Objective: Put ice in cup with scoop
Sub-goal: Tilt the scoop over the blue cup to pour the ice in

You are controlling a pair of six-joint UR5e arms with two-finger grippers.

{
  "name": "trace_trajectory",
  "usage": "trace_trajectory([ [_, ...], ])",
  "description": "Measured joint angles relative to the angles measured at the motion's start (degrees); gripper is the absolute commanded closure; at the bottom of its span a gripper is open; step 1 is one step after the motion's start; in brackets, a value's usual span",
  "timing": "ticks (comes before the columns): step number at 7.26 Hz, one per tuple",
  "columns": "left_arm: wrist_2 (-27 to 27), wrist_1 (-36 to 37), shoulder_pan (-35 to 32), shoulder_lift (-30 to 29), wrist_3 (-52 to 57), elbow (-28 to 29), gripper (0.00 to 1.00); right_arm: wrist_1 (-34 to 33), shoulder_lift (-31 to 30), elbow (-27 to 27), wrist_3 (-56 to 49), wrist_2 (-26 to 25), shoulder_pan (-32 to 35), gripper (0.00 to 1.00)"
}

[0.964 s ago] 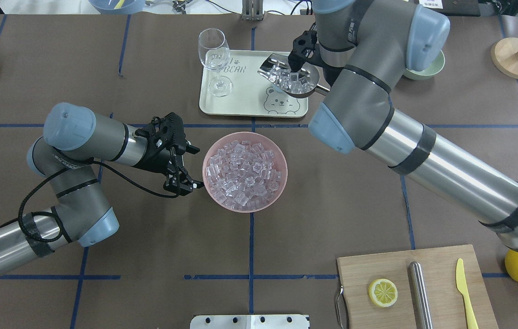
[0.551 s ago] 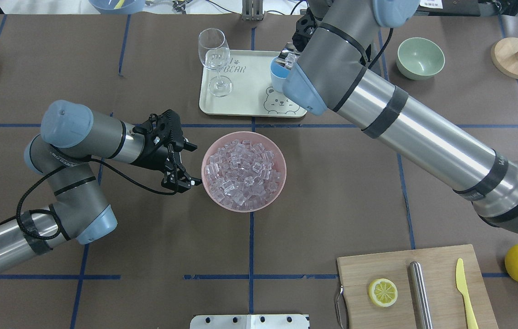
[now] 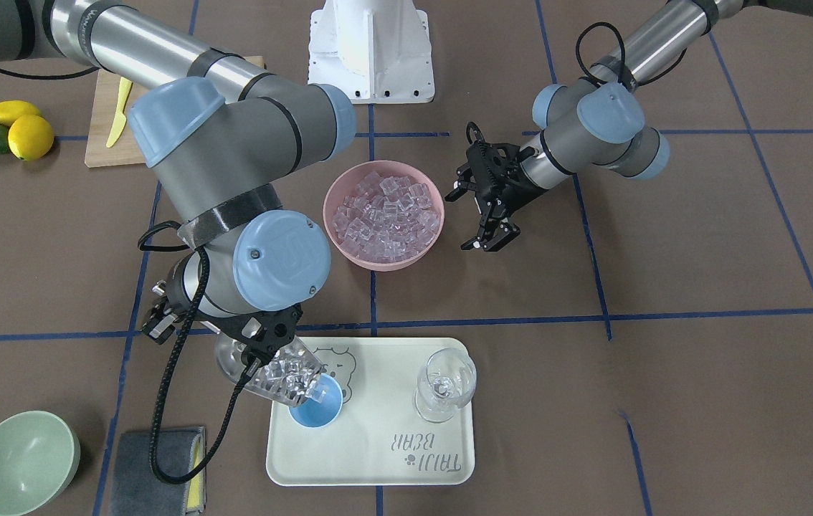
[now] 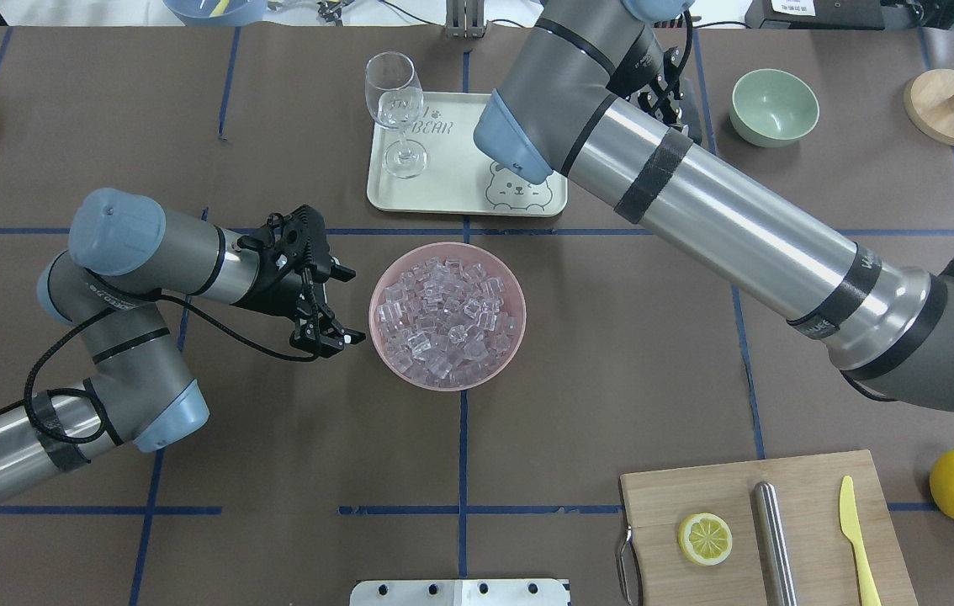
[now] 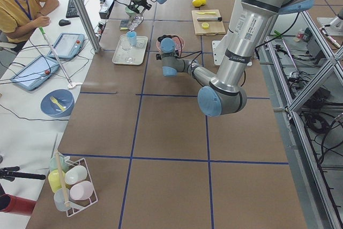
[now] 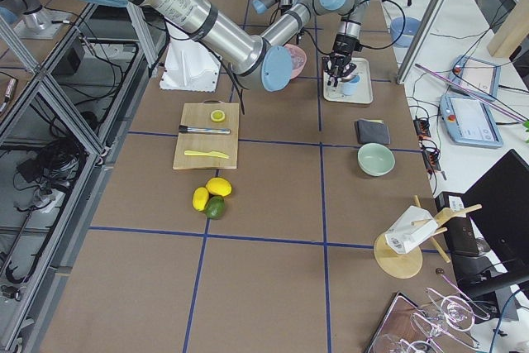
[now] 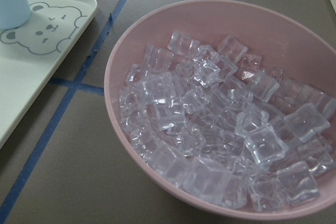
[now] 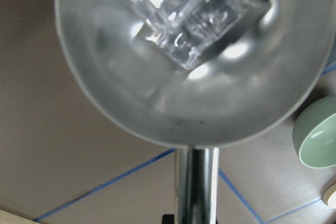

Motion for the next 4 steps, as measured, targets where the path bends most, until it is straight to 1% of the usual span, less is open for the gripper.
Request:
trace_trajectory([
  [4,0.00,-0.05,0.26,0.05,0.10,0.08,0.00,-6.04,1.42,-0.42,-2.67,-6.35,-1.20,1.00],
])
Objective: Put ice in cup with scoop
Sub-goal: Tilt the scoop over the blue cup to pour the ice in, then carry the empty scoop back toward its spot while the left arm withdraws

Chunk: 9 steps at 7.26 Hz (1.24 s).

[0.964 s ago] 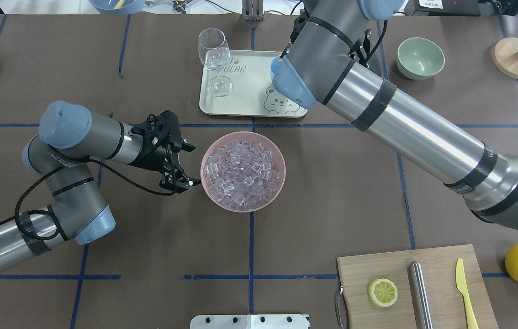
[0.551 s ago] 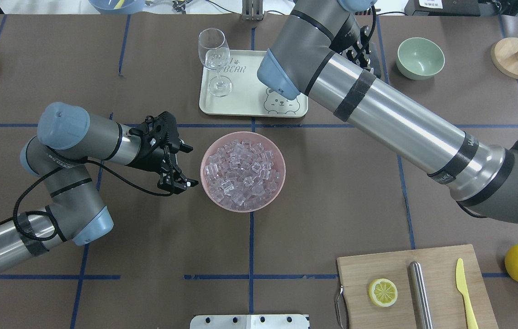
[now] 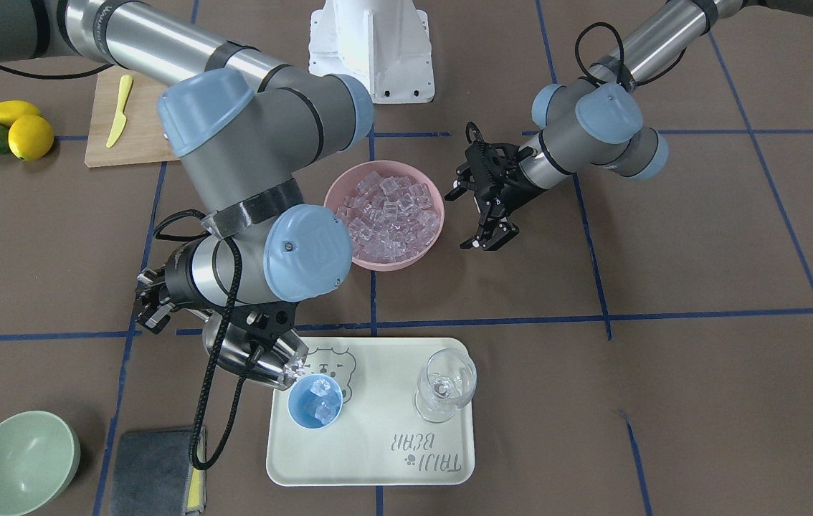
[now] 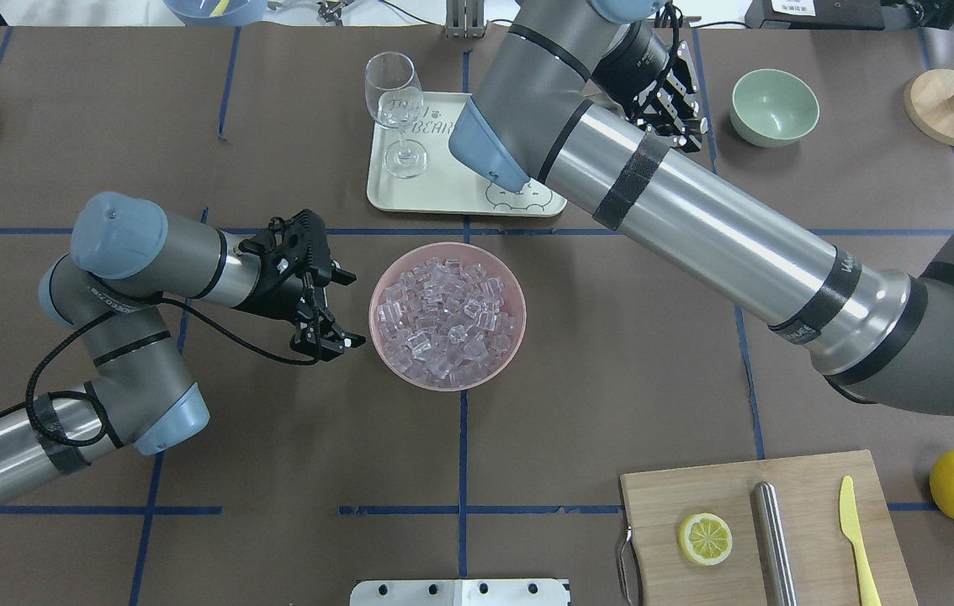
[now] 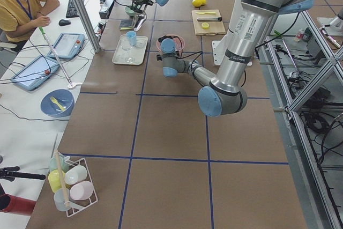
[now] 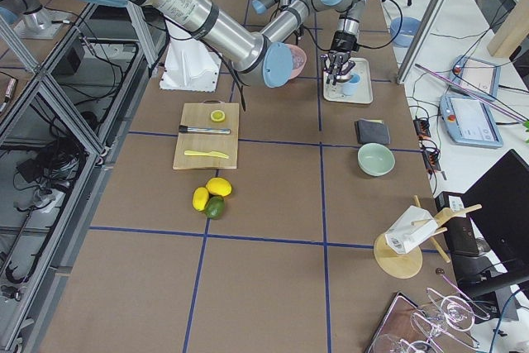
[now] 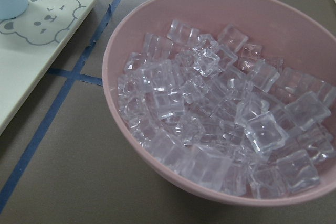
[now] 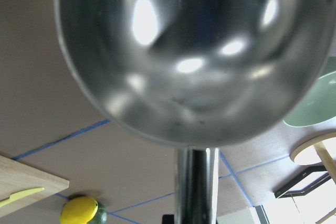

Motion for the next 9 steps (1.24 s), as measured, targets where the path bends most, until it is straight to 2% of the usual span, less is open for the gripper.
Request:
trace_trajectory([
  [4,0.00,0.05,0.03,-0.01,-0.10,0.09,0.00,-2.15,1.13,-1.34,-2.34,-3.50,-0.07,1.00],
  [6,-0.02,0.08,-0.24,-0.07,-0.03,0.06,0.00,-1.18,-0.57,1.19,-1.33,-0.85,0.09,1.00],
  [7,-0.08,0.08,-0.59,-0.10,0.11,-0.13,0.00,-0.96,-3.38,5.46,2.40,2.04,0.23,1.00],
  [9,0.05,0.49,-1.91,0.21,0.42,-1.34,0.00,0.14,-15.00,21.97,17.40,10.84,1.05,1.00],
])
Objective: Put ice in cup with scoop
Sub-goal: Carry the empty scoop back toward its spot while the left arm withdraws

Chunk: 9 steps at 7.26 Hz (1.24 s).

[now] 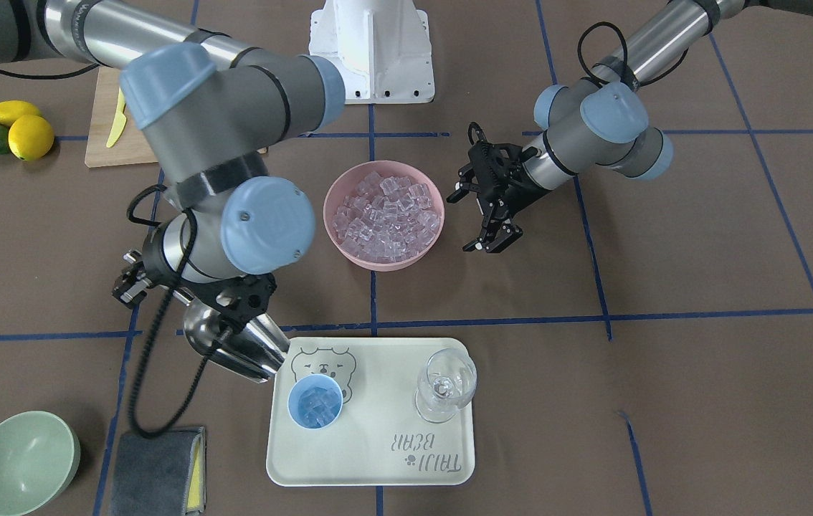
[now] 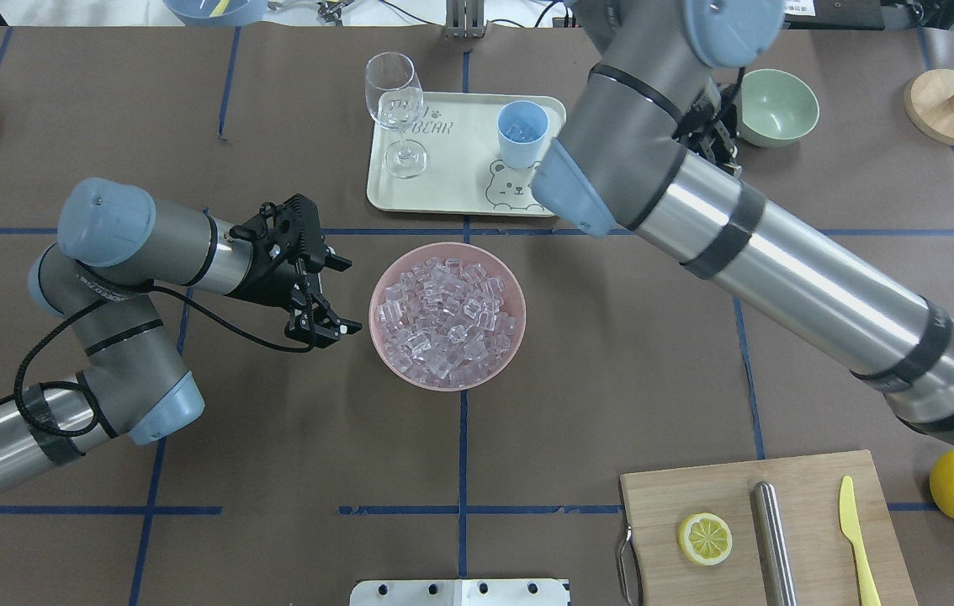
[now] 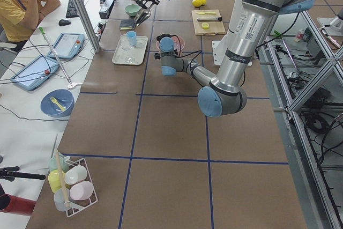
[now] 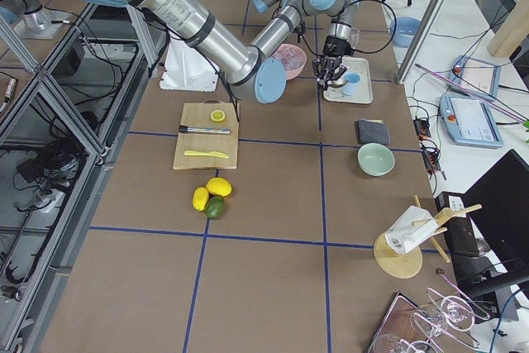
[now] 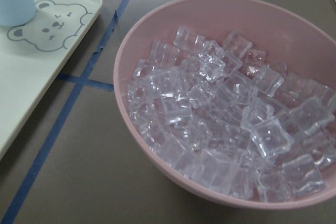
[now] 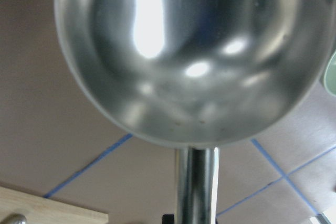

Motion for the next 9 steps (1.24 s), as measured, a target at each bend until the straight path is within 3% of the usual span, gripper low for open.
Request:
trace_trajectory([
  [2,-0.04,0.64,-2.52,1.23,0.10,-0.42,0.00,1.88,-10.74,14.15,17.90,7.45,0.94,1.00],
  [4,-0.20,6.61,-6.40,2.72,0.11,-0.69,0.00,12.06,-22.40,22.62,35.72,12.94,0.81,1.00],
  [6,0.15,16.41,-11.56,3.73,0.11,-1.46,0.00,24.09,-32.52,25.34,43.79,16.61,0.21,1.00],
  [9,0.07,21.39,-19.26,13.27,0.11,-5.72,0.00,29.72,-41.09,27.25,45.30,18.20,-2.79,1.00],
])
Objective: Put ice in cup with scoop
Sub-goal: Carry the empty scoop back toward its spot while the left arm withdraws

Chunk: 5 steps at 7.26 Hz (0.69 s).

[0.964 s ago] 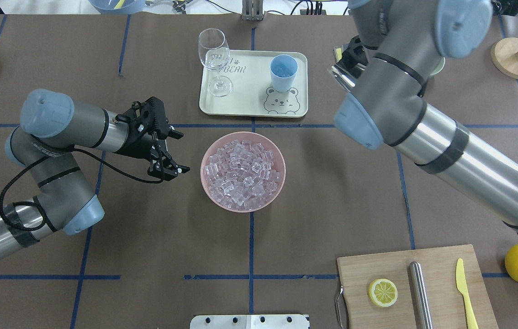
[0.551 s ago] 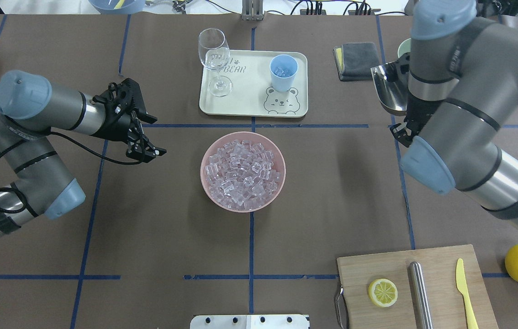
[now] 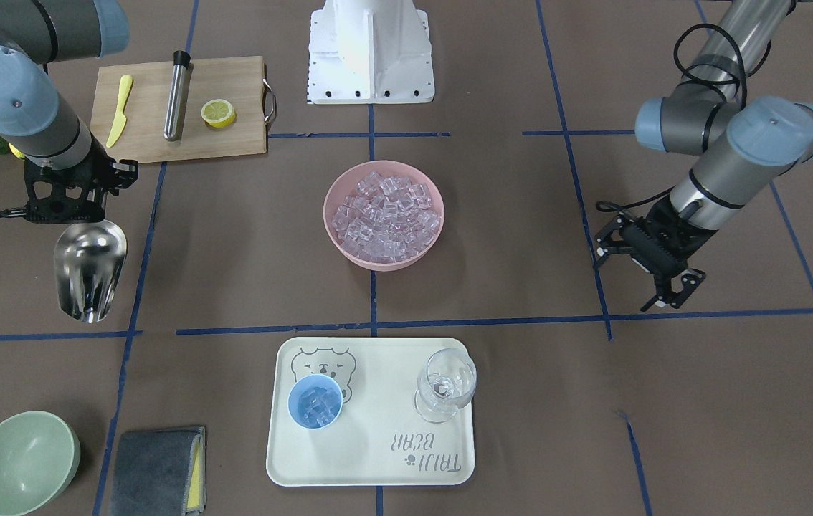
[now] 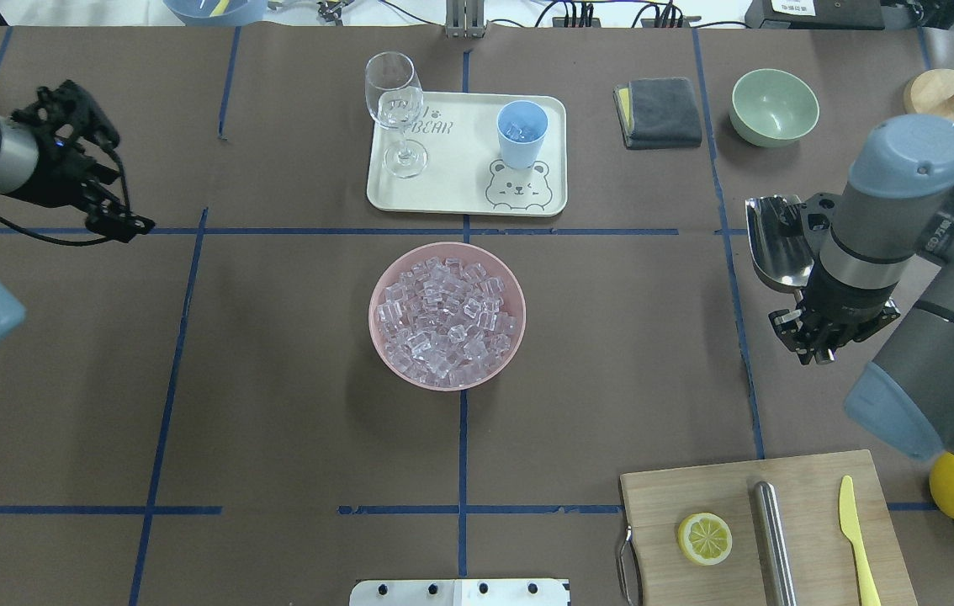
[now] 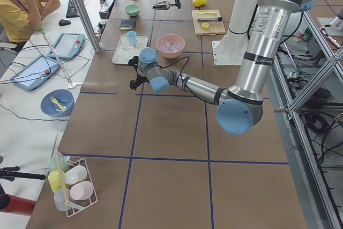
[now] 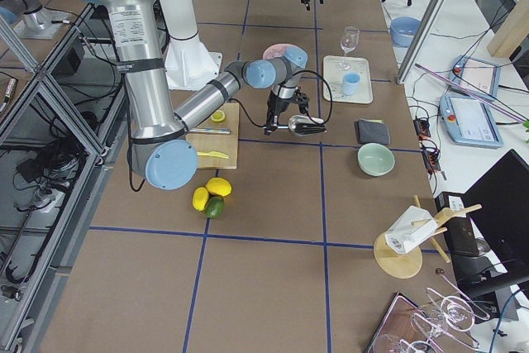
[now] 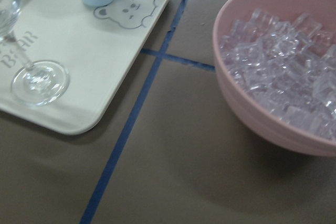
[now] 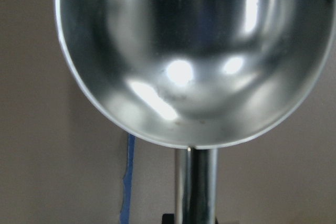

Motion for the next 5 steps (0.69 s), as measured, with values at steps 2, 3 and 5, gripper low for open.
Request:
trace_trajectory([
  [2,-0.19,0.29,-2.73,3.74,-0.15,-1.16,0.00,0.48,-1.81,-0.52,2.17,1.02,-1.70,1.00],
  [3,-0.23,0.33,-3.06,4.21,-0.32,-1.30,0.00,0.94,-1.92,-1.53,3.26,1.58,-2.54,1.00],
  [5,-0.27,0.35,-3.20,4.41,-0.50,-1.44,0.00,6.61,-1.68,-6.63,4.22,1.96,-3.40,1.00],
])
